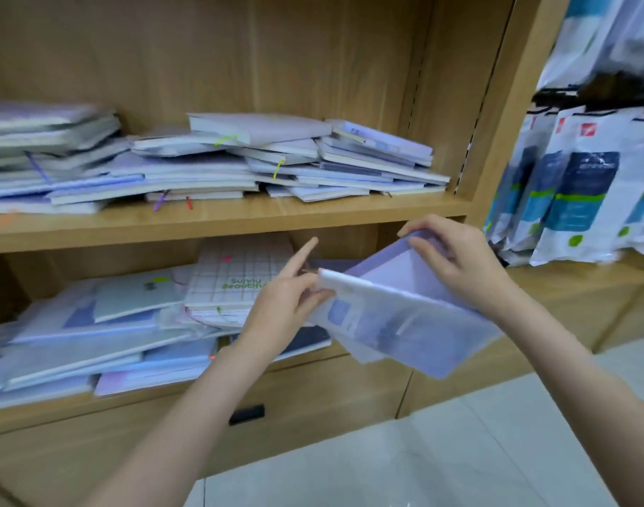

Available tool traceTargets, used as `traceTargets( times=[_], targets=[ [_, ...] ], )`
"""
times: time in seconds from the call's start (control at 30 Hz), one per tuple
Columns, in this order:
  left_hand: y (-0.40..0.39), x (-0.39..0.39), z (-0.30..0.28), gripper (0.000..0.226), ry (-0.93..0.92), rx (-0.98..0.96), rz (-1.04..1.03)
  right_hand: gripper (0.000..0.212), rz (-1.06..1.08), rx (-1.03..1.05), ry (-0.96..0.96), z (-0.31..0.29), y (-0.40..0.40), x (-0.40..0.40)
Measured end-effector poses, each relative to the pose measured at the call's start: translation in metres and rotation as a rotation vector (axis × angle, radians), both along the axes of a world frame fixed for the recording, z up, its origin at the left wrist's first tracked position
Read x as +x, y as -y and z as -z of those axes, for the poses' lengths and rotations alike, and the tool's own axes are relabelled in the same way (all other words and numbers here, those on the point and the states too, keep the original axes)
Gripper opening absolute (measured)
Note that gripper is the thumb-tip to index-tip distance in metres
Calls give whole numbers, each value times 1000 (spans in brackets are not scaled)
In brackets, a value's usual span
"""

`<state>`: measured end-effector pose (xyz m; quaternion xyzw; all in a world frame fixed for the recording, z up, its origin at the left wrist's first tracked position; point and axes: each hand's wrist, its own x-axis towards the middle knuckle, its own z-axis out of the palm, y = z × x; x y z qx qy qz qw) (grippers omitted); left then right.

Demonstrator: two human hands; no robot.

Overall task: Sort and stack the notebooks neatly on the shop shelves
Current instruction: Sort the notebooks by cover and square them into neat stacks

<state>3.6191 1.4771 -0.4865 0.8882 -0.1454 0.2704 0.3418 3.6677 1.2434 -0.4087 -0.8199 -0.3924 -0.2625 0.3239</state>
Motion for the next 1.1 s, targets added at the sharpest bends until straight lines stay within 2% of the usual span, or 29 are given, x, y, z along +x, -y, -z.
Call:
traceTargets(
  times=[0.1, 0.2, 0.33, 0.43, 0.5, 0.57, 0.67, 0.73, 0.77, 0.83, 0.93, 1.03, 1.1],
  targets=[
    [-19, -29, -12, 7, -103, -258, 48, 11, -75, 77, -45, -34, -1, -24],
    [-34, -48, -30, 7, -172, -662, 116, 21, -185, 268, -160, -54, -14, -31],
    [-57, -61, -60, 15, -96, -911, 59, 6, -247, 517, -343, -60, -45, -31],
    [-74, -70, -77, 11, -4, -1104, -16, 18, -316, 573, -511, -54, -73, -39],
    [-86, -76, -84, 11, 74, -1087, -77, 38, -321, 541, -557, -49, -94, -47],
    [-100, -83, -89, 8, 92, -1091, -73, 50, -286, 512, -551, -50, -111, -50],
    [-125, -97, -92, 29, -112, -1126, 27, 52, -342, 579, -559, -70, -129, -45],
    [-136, -105, -92, 24, -279, -1031, 67, 50, -365, 482, -469, -89, -142, -37],
    [-143, -106, -93, 21, -285, -1028, 52, 49, -357, 411, -411, -99, -152, -34],
    [-160, -103, -105, 16, -183, -1127, 10, 51, -287, 302, -303, -118, -174, -27],
    [-199, -95, -138, 13, 0, -1362, -86, 68, -172, 264, -288, -135, -206, -29],
    [-230, -85, -169, 21, 168, -1608, -198, 71, -223, 148, -301, -128, -230, -36],
    [-240, -79, -183, 30, 258, -1666, -269, 67, -252, 136, -310, -119, -245, -37]
  ],
)
